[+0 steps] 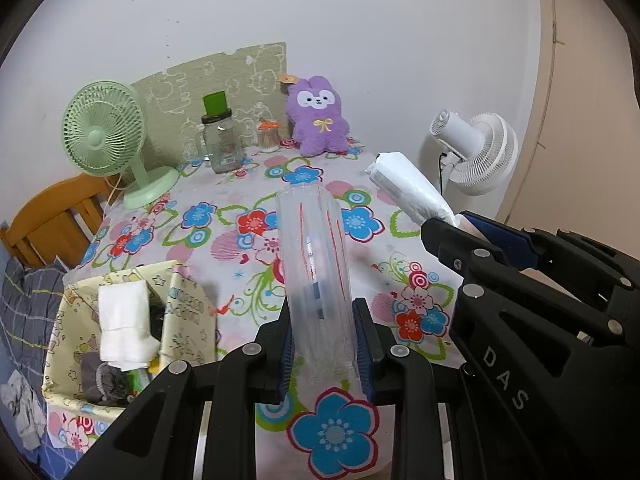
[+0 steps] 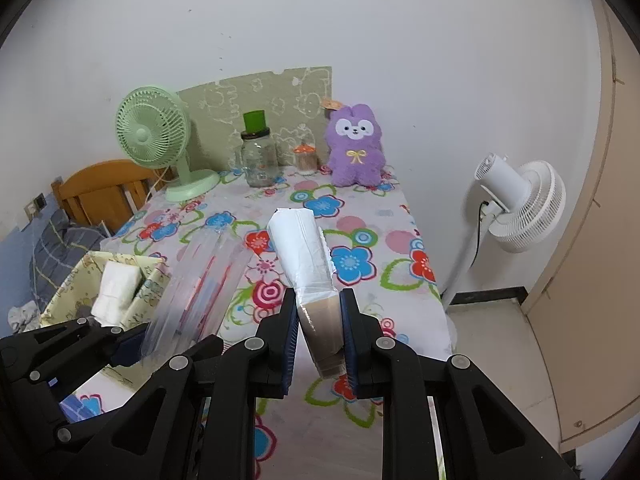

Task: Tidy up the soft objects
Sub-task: 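Lift and carry the tube with the left tool while the right tool carries the towel toward the box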

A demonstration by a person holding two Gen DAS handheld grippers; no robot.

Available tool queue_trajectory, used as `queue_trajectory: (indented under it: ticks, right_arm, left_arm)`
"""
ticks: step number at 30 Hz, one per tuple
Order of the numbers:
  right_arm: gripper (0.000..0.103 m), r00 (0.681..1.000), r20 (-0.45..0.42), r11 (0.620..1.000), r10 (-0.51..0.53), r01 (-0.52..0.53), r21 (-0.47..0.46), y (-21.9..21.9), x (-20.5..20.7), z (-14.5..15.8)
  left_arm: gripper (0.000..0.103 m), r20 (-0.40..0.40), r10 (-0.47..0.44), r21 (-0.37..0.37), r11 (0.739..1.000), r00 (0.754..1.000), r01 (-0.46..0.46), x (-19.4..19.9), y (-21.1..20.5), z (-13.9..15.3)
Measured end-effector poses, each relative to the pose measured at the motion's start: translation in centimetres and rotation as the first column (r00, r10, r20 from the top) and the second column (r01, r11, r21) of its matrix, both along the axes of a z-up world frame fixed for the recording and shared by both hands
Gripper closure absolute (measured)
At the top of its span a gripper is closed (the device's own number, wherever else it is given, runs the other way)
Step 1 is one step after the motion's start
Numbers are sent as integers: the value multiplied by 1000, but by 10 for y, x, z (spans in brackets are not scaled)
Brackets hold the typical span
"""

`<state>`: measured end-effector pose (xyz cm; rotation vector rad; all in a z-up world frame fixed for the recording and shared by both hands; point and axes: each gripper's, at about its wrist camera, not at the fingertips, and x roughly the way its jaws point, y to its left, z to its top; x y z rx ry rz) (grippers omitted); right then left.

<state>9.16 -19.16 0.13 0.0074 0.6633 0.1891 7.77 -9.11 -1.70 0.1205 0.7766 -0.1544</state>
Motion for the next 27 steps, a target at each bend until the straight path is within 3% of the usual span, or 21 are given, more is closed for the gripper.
queue_trajectory:
  ticks: [27]
  right_arm:
    - [80, 989, 13, 989, 148, -147, -23, 95, 0, 15]
  left_arm:
    - [76, 41, 81, 5, 997, 996, -81, -6, 81, 13]
